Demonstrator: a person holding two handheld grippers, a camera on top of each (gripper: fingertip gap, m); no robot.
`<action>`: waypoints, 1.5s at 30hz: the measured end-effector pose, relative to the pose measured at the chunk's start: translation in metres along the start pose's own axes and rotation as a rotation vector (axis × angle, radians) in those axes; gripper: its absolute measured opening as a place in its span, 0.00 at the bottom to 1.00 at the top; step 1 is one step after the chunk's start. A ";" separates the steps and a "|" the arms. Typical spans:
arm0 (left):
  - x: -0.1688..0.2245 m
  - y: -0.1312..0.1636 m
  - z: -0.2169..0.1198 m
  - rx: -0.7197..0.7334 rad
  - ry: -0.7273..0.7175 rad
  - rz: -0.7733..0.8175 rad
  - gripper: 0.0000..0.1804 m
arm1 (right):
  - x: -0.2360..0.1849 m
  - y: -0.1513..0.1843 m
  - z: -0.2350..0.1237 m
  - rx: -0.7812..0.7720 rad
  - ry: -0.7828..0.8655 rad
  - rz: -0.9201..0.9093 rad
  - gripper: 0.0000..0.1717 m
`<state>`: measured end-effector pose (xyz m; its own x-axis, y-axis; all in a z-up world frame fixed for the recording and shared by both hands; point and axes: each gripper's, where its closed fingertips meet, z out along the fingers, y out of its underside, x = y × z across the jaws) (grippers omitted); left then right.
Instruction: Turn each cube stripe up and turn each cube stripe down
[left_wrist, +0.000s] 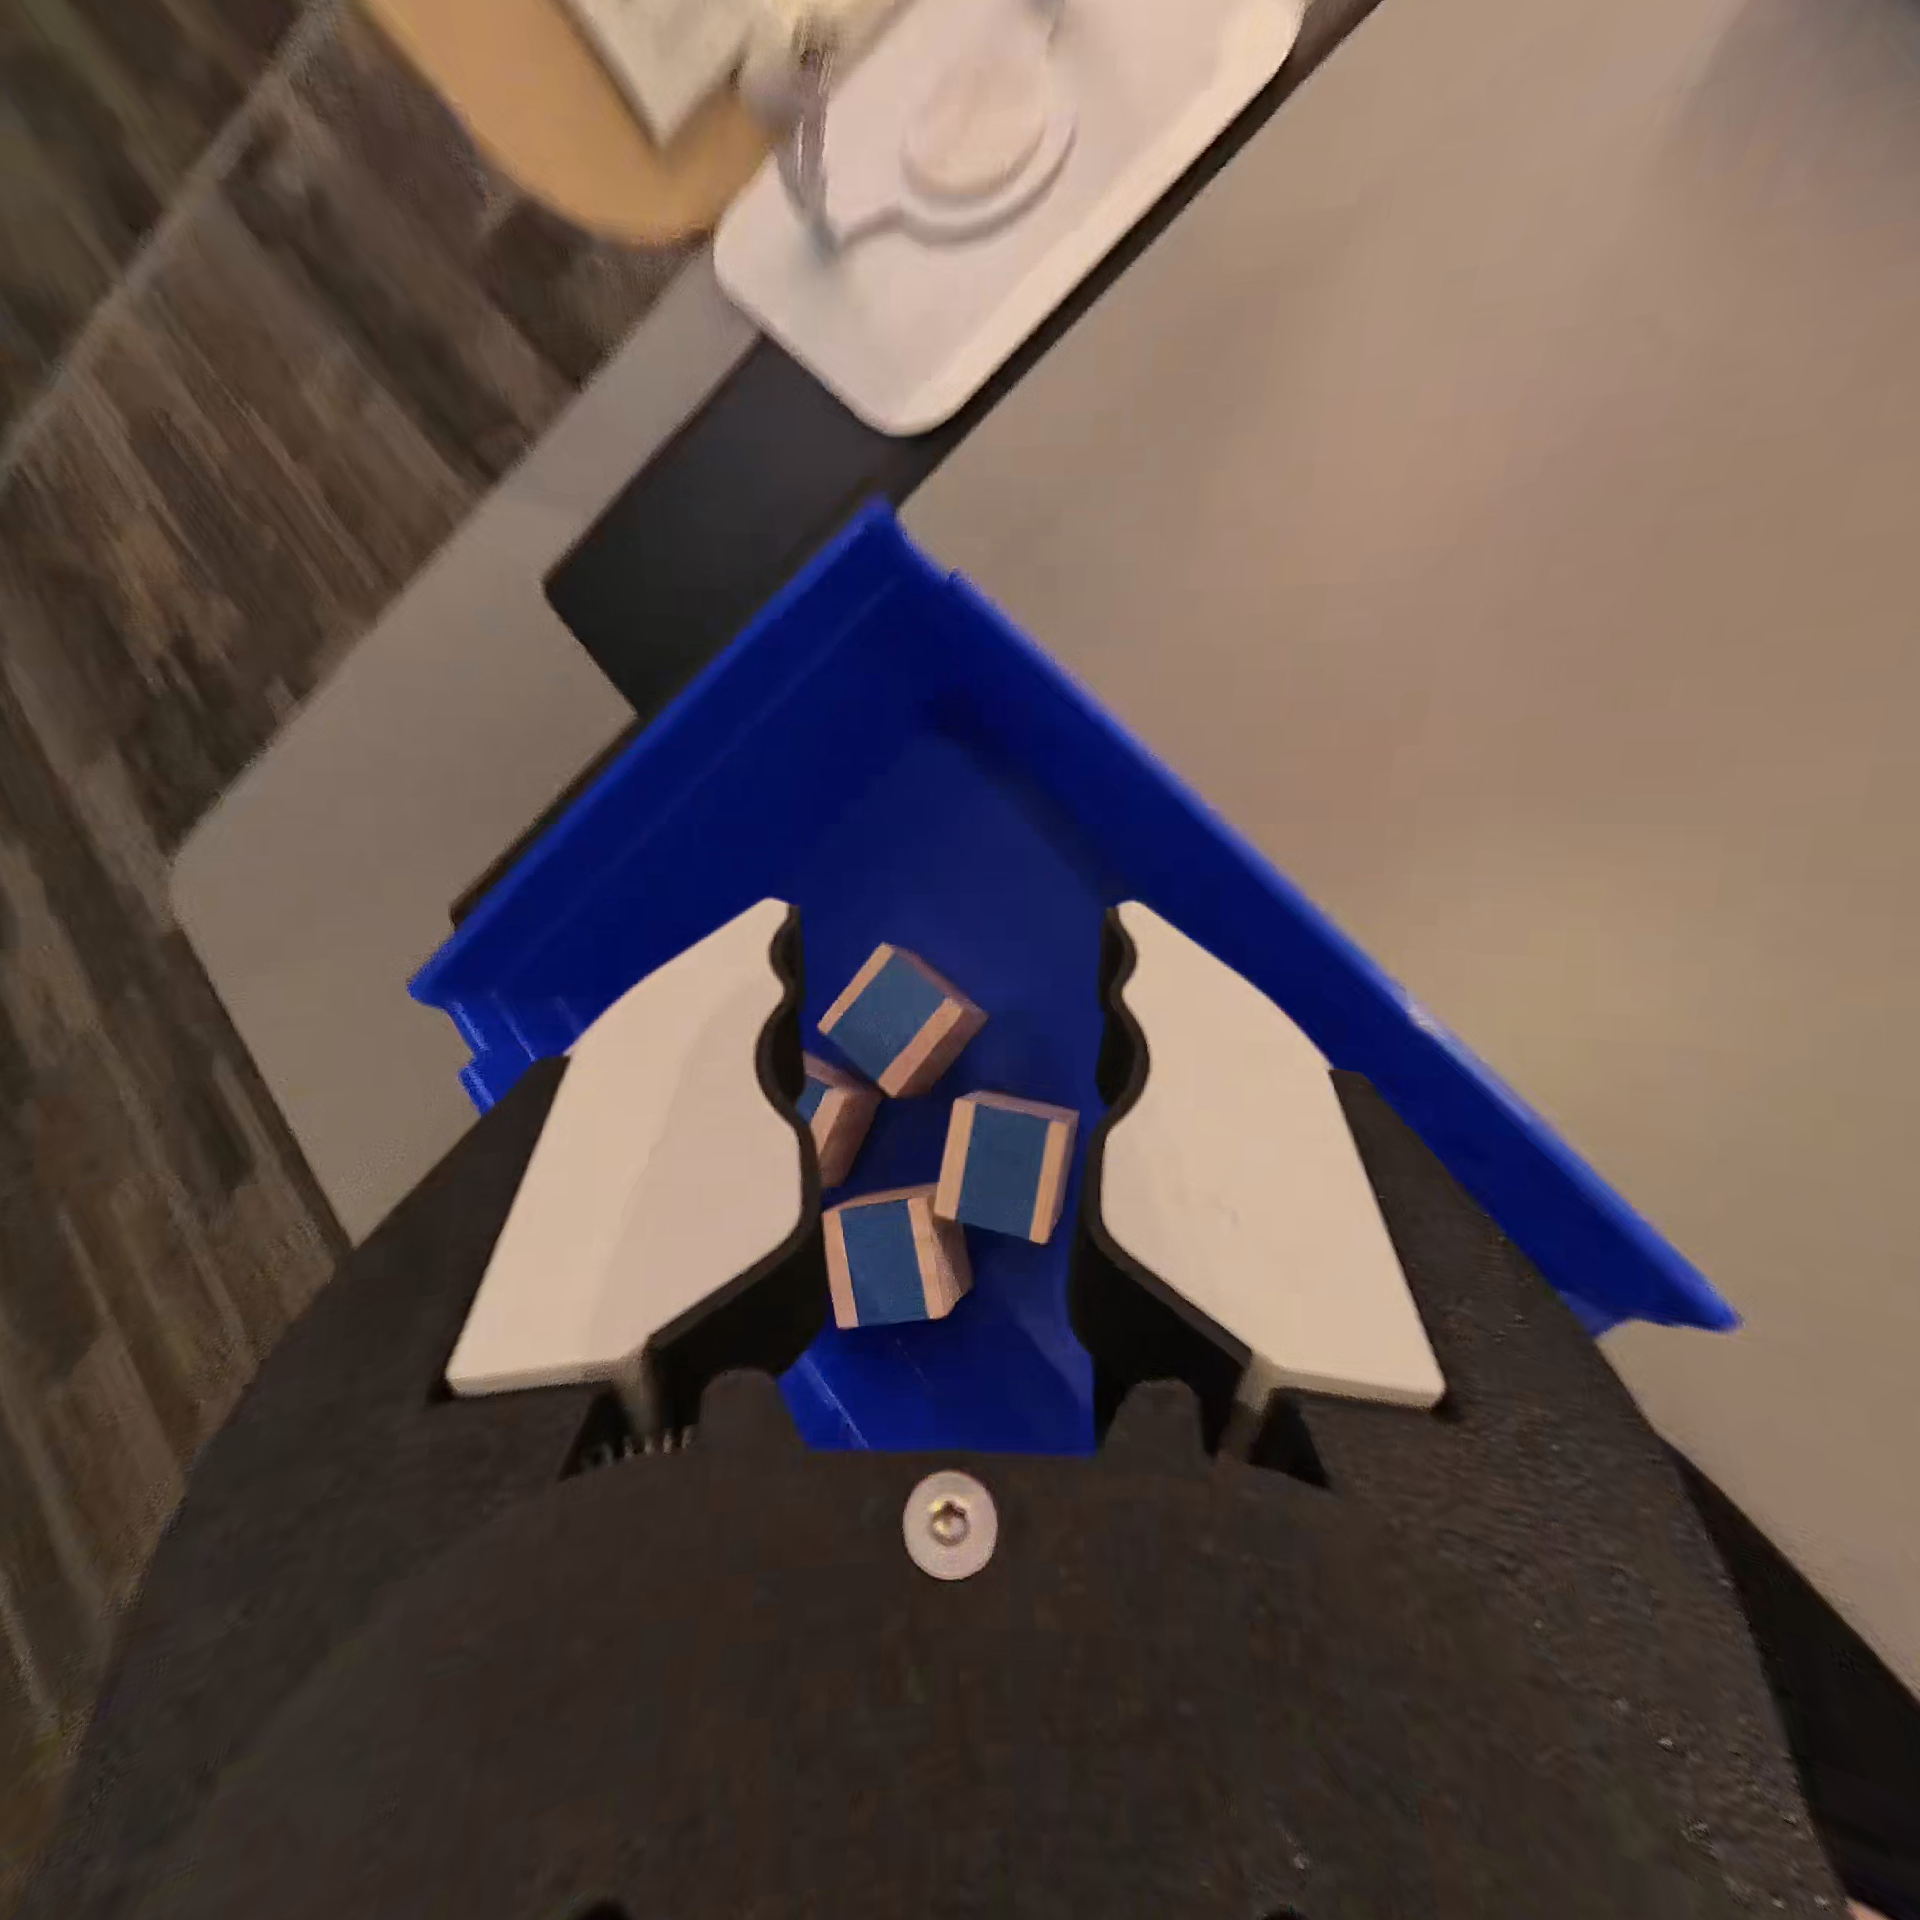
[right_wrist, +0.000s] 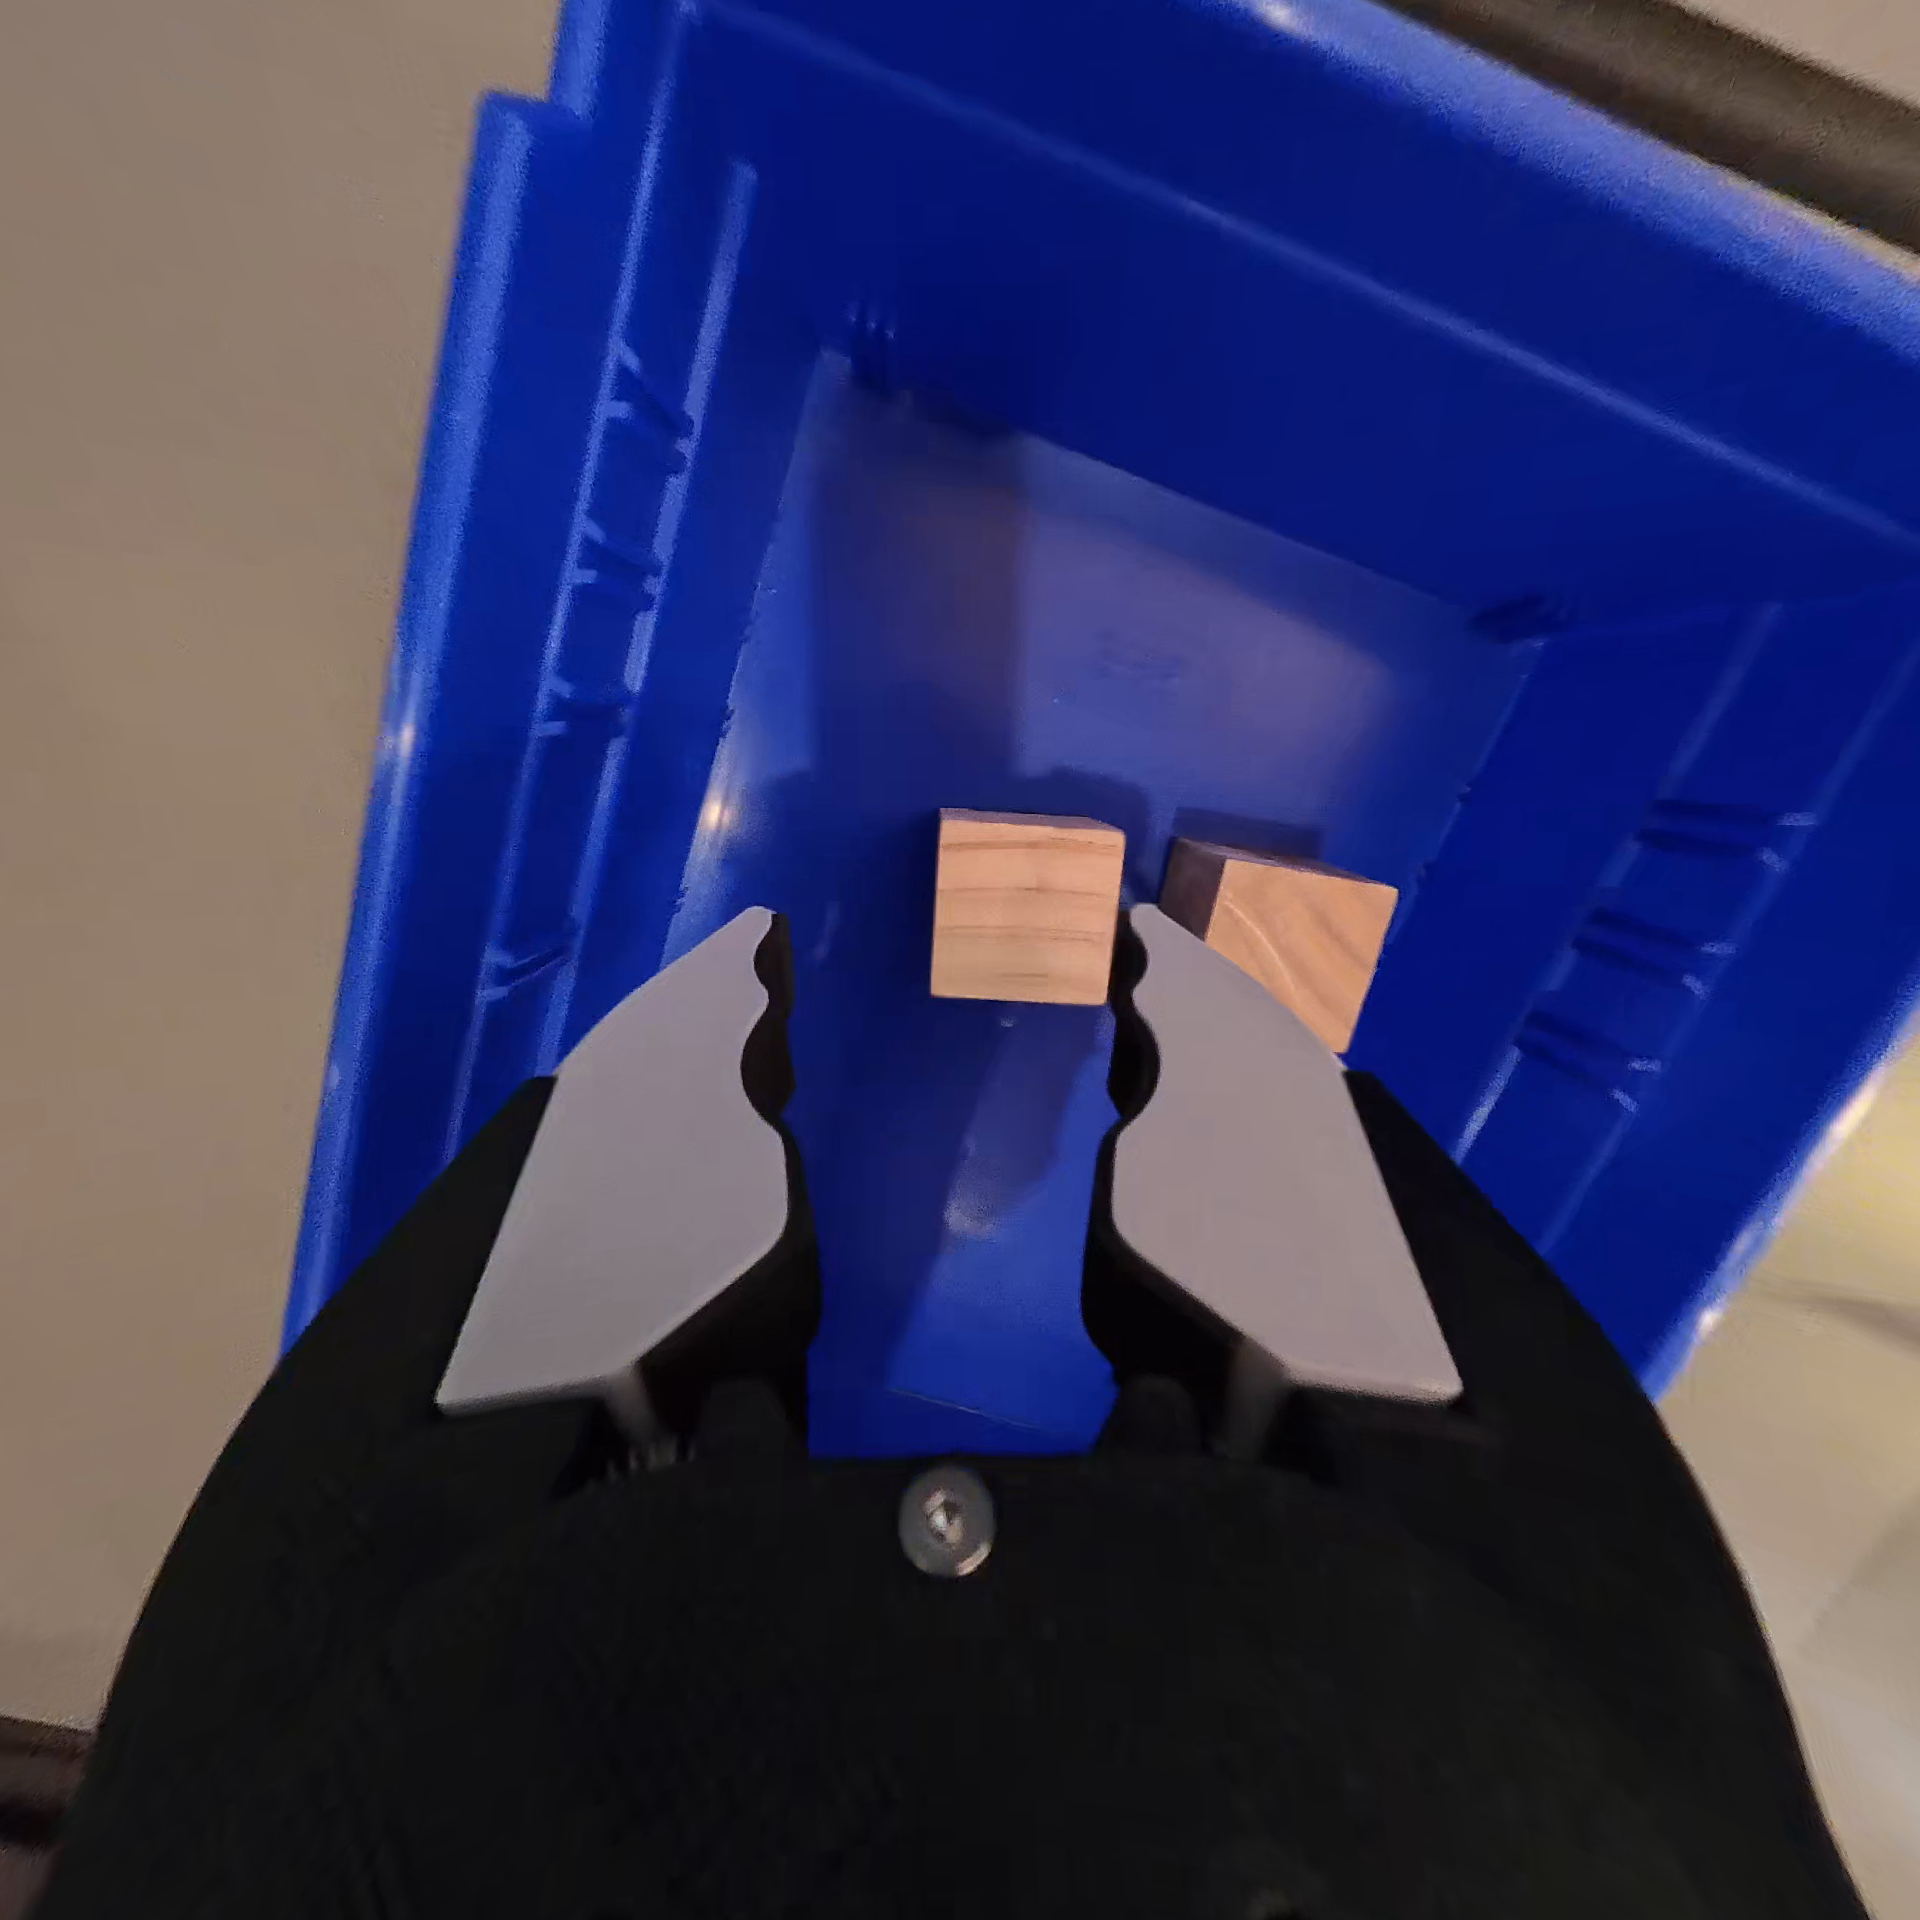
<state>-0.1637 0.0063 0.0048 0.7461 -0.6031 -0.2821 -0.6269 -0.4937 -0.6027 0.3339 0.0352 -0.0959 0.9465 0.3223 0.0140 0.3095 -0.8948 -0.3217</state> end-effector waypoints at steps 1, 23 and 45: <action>-0.006 0.009 0.012 -0.034 0.024 -0.039 0.29 | 0.000 -0.001 -0.005 0.013 0.004 -0.004 0.35; -0.025 0.108 0.107 -0.377 0.153 0.076 0.34 | -0.020 0.005 -0.001 -0.041 0.000 -0.130 0.36; 0.010 -0.072 -0.026 0.461 0.287 -0.119 0.27 | -0.065 -0.081 -0.100 0.590 0.222 -0.366 0.35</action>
<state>-0.1173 0.0197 0.0651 0.6746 -0.7380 -0.0167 -0.3311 -0.2823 -0.9004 0.2565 0.0561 0.0241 0.8072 0.4431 0.3900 0.5685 -0.4058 -0.7157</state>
